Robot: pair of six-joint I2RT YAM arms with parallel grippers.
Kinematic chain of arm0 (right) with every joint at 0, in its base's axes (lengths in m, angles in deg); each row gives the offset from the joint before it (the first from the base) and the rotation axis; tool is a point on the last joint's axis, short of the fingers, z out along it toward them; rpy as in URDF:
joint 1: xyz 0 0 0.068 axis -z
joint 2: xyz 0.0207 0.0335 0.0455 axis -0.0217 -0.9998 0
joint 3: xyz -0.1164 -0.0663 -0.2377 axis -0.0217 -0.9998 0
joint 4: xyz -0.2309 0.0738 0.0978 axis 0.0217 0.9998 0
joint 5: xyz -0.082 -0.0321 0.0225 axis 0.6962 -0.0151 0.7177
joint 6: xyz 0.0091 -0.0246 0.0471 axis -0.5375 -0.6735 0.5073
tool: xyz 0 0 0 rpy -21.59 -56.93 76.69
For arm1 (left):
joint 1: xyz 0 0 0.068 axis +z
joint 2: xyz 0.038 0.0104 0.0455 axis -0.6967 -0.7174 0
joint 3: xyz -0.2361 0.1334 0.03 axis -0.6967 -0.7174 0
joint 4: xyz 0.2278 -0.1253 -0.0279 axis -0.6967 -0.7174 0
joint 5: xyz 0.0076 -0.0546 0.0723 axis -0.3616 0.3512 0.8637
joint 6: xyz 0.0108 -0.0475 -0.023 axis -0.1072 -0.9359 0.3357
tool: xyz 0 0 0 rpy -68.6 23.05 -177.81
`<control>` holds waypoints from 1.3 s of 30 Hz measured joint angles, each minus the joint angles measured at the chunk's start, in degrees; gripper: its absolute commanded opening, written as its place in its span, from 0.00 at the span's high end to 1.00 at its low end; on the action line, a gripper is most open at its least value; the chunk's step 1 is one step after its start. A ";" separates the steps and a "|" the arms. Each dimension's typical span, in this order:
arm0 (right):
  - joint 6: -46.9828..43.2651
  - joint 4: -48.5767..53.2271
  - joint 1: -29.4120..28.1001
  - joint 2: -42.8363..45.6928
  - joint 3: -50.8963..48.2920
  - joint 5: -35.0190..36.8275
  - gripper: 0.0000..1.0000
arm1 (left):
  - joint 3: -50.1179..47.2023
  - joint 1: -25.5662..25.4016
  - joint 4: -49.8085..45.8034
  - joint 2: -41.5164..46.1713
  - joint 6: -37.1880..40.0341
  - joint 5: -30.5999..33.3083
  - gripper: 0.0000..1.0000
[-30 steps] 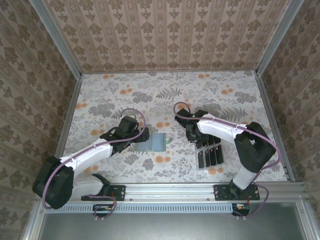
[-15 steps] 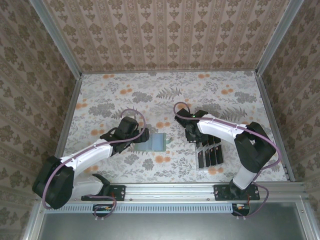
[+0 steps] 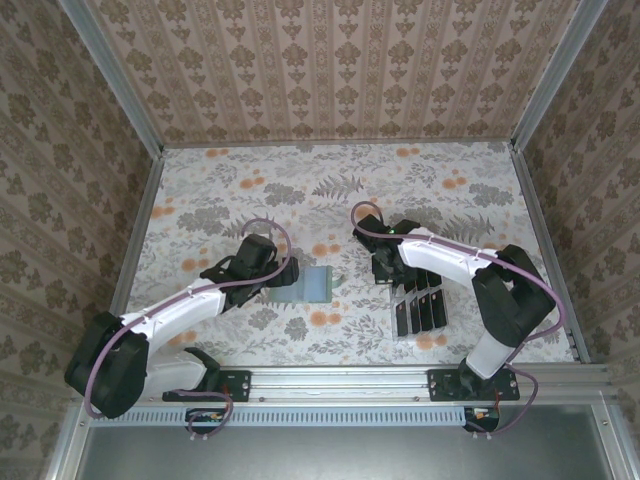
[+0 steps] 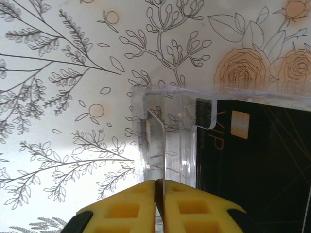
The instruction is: Put the credit cards into the card holder
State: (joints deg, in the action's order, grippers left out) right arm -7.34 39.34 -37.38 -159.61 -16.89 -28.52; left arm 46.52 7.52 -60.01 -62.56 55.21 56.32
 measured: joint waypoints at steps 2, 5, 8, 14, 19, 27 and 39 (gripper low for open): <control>0.09 -0.39 0.13 0.22 -0.22 -0.39 0.92 | -0.09 0.00 0.07 0.00 0.00 -0.02 0.00; 0.11 -0.66 0.44 0.57 -0.46 -1.11 0.95 | -0.28 0.00 0.22 0.00 0.00 -0.17 0.00; 0.11 -1.01 0.72 0.96 -0.70 -1.75 1.00 | -0.31 0.00 0.22 0.00 0.00 -0.20 0.00; 0.09 -1.49 1.22 2.08 -0.90 -3.76 1.00 | -0.31 0.02 0.20 0.02 0.00 -0.22 0.00; 0.09 -1.46 1.40 5.62 -0.79 -5.38 1.00 | -0.31 0.55 0.02 0.26 0.00 -0.22 0.00; 0.28 -1.60 1.33 12.50 1.01 -8.02 1.00 | -0.28 2.27 -1.73 1.66 0.46 -0.44 0.00; 8.50 -23.96 -10.40 13.22 -2.43 -12.66 1.00 | 0.59 7.54 -7.85 1.99 2.08 0.33 0.00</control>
State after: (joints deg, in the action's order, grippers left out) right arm 1.16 15.38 -47.79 -146.39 -19.32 -41.17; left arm 47.11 15.06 -67.86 -60.58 57.29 56.65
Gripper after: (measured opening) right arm 0.064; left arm 0.997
